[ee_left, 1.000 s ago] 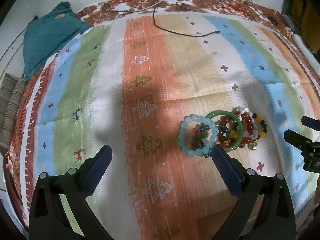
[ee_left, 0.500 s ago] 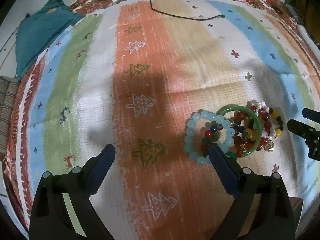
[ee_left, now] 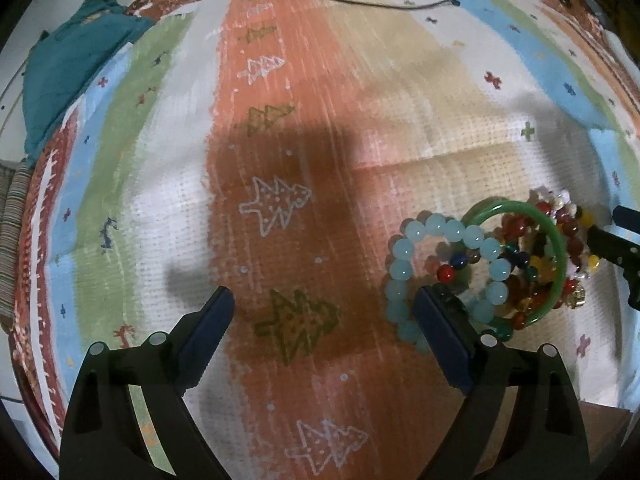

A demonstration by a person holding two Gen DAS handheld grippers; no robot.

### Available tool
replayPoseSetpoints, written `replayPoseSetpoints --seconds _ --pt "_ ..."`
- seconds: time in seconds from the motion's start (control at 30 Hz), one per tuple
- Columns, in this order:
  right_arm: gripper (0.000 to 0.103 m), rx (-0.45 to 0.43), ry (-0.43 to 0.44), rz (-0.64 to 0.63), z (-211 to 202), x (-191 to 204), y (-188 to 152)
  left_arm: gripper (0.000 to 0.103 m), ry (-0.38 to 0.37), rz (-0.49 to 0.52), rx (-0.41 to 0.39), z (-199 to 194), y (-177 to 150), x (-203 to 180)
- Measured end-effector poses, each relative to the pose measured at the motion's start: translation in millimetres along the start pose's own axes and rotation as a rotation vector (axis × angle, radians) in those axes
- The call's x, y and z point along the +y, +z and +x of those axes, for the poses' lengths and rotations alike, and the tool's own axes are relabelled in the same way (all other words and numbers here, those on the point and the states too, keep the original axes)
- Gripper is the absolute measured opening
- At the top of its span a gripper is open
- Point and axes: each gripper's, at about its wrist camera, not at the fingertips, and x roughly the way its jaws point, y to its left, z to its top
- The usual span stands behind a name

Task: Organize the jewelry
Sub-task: 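Grasp the light blue bead bracelet with the left gripper while the right grasps the black-and-yellow bracelet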

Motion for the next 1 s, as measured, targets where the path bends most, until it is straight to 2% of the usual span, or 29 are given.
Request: replayPoseSetpoints --seconds 0.1,0.17,0.27,0.33,0.4,0.43,0.5,0.53,0.77,1.0 --pt "0.063 0.003 -0.015 -0.013 5.5 2.8 1.0 0.089 0.005 0.011 -0.002 4.3 -0.2 -1.4" --pt "0.063 -0.001 -0.018 -0.017 6.3 3.8 2.8 0.086 0.002 0.001 0.004 4.8 -0.2 -0.4" --pt "0.049 -0.01 -0.016 -0.035 6.8 8.4 4.9 0.074 -0.021 -0.014 0.01 5.2 0.7 0.5" --pt "0.04 -0.011 -0.014 -0.043 6.9 12.4 7.6 0.061 -0.029 -0.011 0.012 4.3 1.2 -1.8" --pt "0.025 -0.015 -0.009 -0.046 6.3 15.5 8.0 0.04 -0.034 -0.004 0.015 3.1 1.8 -4.6" --pt "0.022 -0.018 -0.013 -0.048 5.4 16.9 7.4 0.035 -0.029 -0.001 0.015 2.7 1.7 -5.5" --pt "0.015 -0.026 -0.017 -0.051 4.1 18.1 7.2 0.015 -0.028 0.0 0.019 2.4 0.6 -7.0" --pt "0.013 -0.031 -0.016 -0.047 3.9 16.8 7.4 0.011 -0.026 -0.001 0.022 2.4 0.2 -6.9" --pt "0.011 -0.073 0.003 -0.053 -14.7 23.0 4.4 0.011 -0.026 -0.014 0.002 -14.9 -5.2 -6.4" --pt "0.011 -0.134 0.022 -0.036 -46.0 12.2 -5.0 0.011 -0.065 -0.049 -0.057 -50.3 -10.1 -2.7"
